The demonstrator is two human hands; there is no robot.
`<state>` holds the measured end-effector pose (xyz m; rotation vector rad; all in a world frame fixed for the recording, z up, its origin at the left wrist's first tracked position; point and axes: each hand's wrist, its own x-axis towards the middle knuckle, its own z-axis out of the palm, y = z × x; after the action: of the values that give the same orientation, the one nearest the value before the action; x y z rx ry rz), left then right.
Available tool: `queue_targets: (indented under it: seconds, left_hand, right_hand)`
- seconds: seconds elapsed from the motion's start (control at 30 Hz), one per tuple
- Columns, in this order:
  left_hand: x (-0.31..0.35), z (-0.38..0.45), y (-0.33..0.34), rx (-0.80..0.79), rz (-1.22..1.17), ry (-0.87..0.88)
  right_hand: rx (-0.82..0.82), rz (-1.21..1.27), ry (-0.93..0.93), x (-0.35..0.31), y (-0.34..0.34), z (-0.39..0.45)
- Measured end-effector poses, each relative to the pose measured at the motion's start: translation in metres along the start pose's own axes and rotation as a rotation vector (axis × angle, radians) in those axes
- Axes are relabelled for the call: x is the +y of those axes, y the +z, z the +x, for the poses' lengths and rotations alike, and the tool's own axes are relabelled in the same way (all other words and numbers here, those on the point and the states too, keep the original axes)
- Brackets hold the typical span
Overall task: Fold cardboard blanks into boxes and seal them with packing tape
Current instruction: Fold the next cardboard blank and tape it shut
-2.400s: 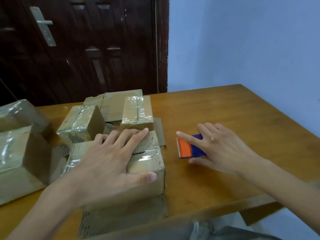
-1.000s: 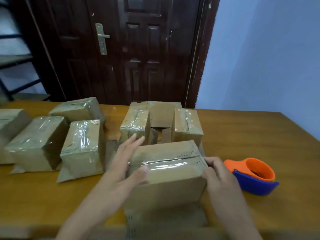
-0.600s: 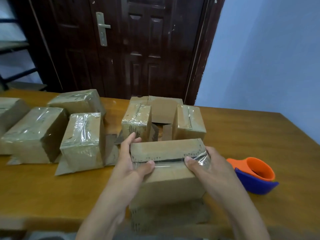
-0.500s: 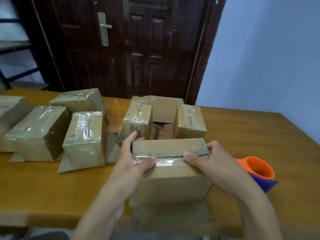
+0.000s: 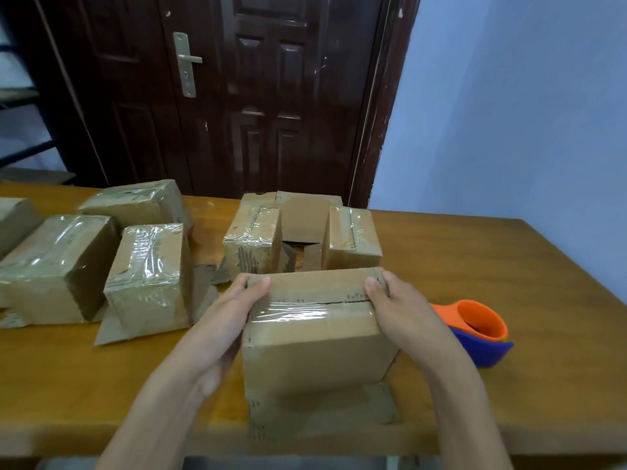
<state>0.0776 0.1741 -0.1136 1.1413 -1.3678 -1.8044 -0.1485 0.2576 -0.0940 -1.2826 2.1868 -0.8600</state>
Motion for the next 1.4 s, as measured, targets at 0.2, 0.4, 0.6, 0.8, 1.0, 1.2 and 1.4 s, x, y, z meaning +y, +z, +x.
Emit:
queue_targets:
  seconds: [0.2, 0.4, 0.6, 0.8, 1.0, 1.2, 1.4]
  left_hand:
    - [0.009, 0.006, 0.009, -0.01, 0.229, 0.041]
    - [0.006, 0.005, 0.014, -0.007, 0.148, 0.065]
    - [-0.005, -0.004, 0.02, 0.062, 0.074, 0.166]
    - [-0.032, -0.03, 0.05, 0.56, 0.199, 0.502]
    - [-0.065, -0.038, 0.07, 0.45, 0.628, 0.88]
    - [-0.067, -0.038, 0.058, 0.33, 1.029, 0.907]
    - [-0.062, -0.028, 0.085, 0.368, 1.111, 0.874]
  right_hand:
    - [0.03, -0.438, 0.087, -0.041, 0.009, -0.011]
    - [-0.004, -0.319, -0.063, -0.01, -0.003, -0.008]
    - [0.03, 0.201, -0.238, 0.031, -0.024, -0.015]
    - [0.489, -0.168, -0.252, 0.075, -0.042, -0.016]
    - [0.29, -0.818, -0.103, 0.142, -0.05, -0.003]
    - [0.331, -0.83, -0.178, 0.165, -0.05, -0.002]
    - [0.424, -0.705, -0.18, 0.15, -0.066, -0.035]
